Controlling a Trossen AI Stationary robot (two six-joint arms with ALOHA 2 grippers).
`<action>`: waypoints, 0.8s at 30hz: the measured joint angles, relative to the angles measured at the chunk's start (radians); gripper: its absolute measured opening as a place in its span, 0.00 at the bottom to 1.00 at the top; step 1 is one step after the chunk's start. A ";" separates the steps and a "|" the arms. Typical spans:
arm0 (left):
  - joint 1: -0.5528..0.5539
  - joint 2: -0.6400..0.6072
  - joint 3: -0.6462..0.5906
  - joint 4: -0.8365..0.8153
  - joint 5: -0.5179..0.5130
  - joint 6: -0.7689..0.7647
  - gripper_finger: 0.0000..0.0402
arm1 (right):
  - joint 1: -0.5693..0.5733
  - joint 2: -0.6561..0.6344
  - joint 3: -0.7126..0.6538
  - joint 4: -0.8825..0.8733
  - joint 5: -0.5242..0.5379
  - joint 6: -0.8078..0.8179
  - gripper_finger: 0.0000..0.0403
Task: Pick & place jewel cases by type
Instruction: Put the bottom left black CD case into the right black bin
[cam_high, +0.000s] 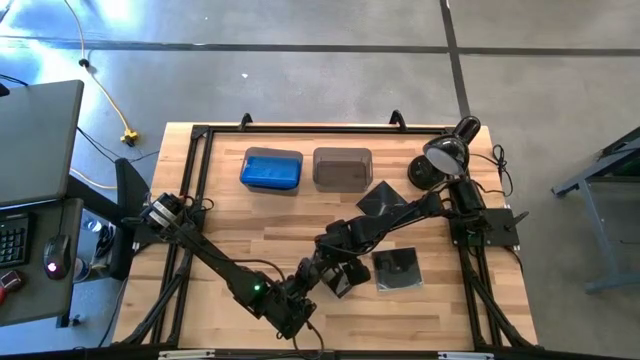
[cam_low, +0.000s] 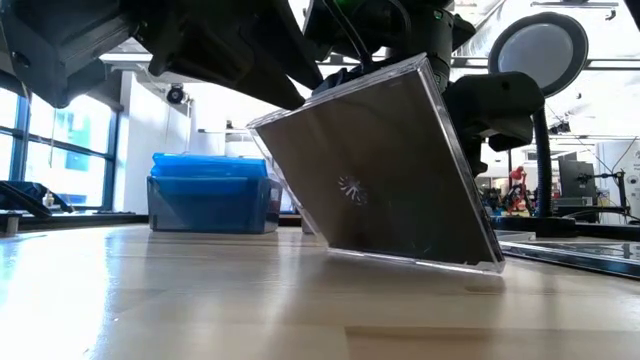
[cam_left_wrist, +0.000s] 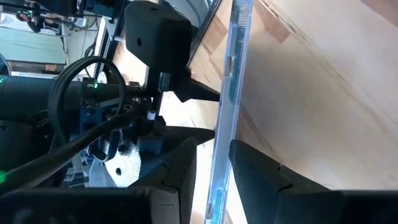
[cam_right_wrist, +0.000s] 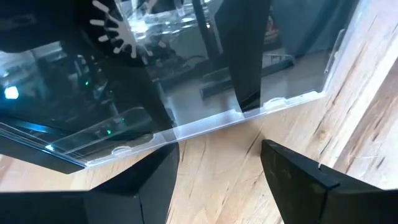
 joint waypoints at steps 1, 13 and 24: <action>0.000 0.000 0.000 0.002 0.000 -0.004 0.25 | 0.000 0.000 0.000 0.002 -0.001 -0.002 0.56; -0.002 0.002 0.006 0.003 -0.011 0.020 0.25 | 0.000 0.005 -0.046 0.256 -0.179 0.002 0.56; 0.011 0.008 0.017 -0.029 0.217 0.013 0.25 | 0.002 -0.002 -0.113 0.327 -0.124 0.025 0.56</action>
